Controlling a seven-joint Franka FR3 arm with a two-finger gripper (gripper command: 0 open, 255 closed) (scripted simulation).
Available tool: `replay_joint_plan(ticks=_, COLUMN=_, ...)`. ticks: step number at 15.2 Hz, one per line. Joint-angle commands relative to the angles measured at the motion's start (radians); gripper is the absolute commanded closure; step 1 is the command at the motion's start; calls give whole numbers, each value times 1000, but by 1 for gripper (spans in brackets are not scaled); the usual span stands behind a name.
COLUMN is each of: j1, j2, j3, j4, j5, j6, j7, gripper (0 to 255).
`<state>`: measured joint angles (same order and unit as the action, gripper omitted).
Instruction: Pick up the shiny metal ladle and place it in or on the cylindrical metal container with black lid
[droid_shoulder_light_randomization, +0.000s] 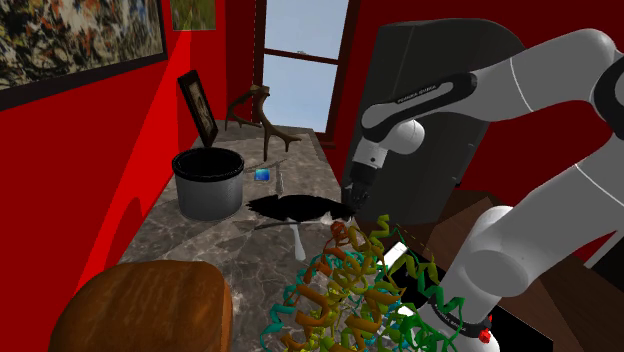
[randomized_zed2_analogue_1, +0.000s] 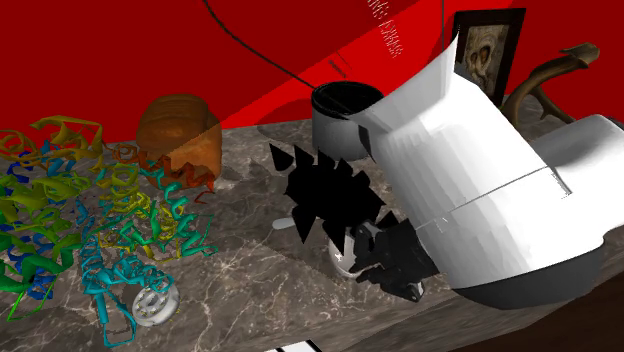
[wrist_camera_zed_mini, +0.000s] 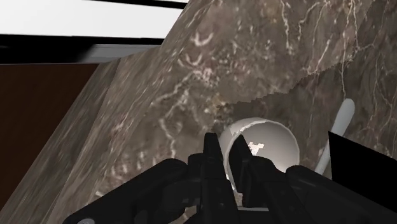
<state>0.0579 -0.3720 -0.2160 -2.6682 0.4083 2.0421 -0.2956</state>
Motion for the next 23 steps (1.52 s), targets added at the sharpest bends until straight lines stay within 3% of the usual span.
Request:
replay_joint_plan(ticks=1, j1=-2, j2=-15, j3=2, j4=13, j5=-7, j6=-25, j7=14, gripper=255)
replay_joint_plan(ticks=23, j1=-19, j2=-153, j3=17, j4=202, j5=-61, j6=-322, j7=155, gripper=255)
